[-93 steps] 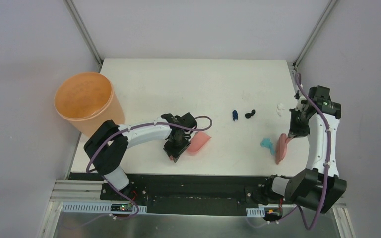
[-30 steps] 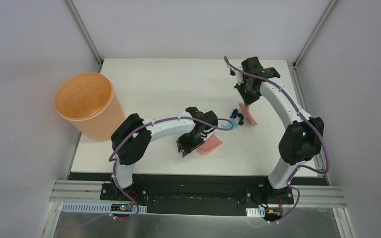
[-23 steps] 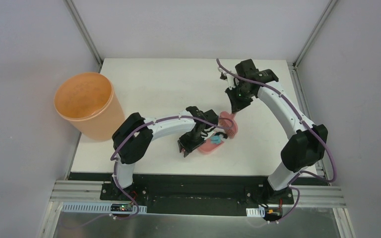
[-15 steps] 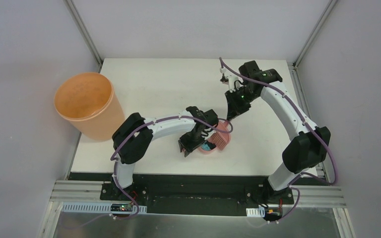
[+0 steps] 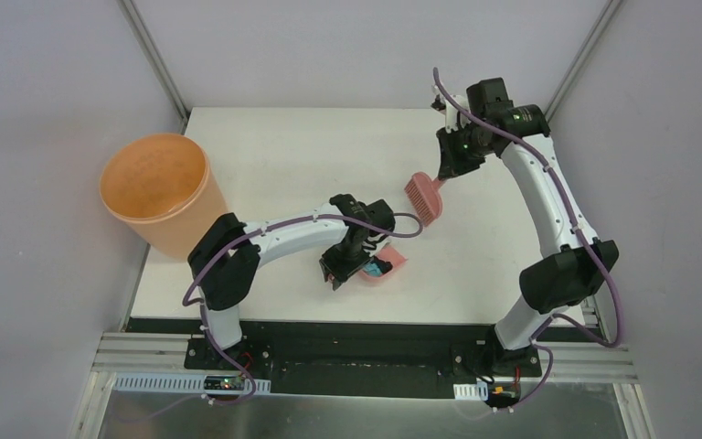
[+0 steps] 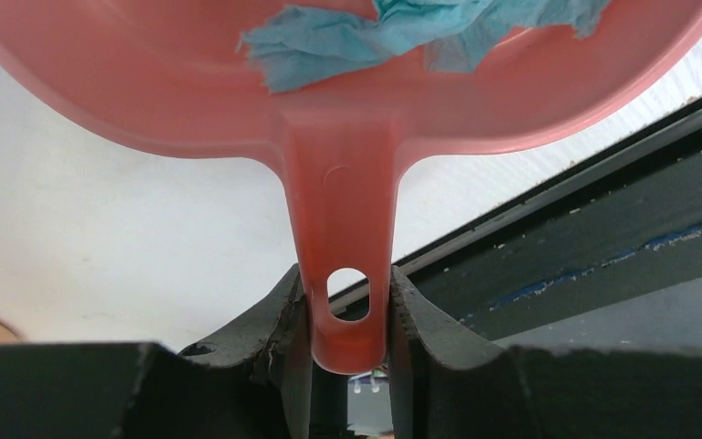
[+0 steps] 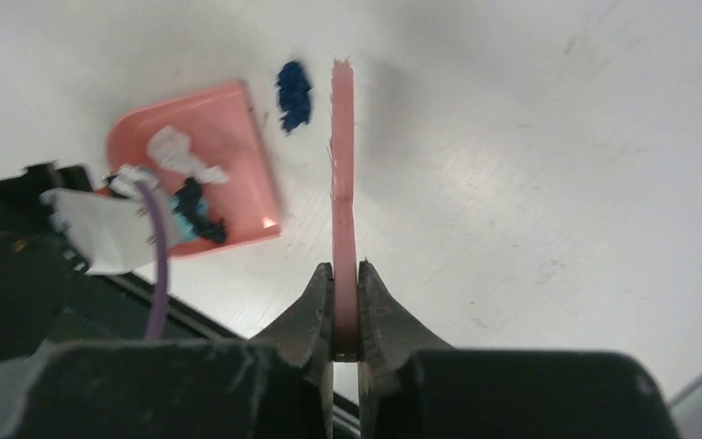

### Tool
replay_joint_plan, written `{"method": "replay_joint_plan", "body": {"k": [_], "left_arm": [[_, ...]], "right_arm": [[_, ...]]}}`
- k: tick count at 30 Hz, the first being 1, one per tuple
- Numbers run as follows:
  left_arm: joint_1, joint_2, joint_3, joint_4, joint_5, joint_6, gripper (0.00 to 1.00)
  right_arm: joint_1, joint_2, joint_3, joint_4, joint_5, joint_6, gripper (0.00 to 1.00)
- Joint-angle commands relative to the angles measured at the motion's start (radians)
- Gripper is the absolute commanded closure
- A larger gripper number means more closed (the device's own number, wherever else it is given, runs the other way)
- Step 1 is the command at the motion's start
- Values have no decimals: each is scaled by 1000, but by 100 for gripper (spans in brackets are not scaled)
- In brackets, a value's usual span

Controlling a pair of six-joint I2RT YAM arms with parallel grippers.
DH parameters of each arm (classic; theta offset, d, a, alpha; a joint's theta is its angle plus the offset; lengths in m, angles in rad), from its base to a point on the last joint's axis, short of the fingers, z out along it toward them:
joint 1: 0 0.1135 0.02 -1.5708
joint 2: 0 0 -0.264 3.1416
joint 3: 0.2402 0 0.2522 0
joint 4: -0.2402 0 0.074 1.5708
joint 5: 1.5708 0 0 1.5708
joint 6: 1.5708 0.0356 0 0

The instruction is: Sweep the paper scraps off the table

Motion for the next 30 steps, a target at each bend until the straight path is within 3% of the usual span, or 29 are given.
{"method": "replay_joint_plan", "body": {"k": [1, 11, 20, 26, 30], "left_arm": [[7, -79, -2, -66, -15, -55, 100], [8, -132, -50, -135, -62, -83, 100], [8, -92, -79, -114, -57, -66, 100], [6, -40, -55, -116, -41, -54, 100], [5, -10, -53, -92, -48, -30, 100]], "right_arm": [[10, 56, 77, 120, 238, -13, 100], [66, 185, 98, 325, 653, -239, 100], [133, 291, 71, 395, 770, -241, 100], [170, 362, 102, 184, 349, -89, 100], [199, 303, 39, 137, 75, -23, 100]]}}
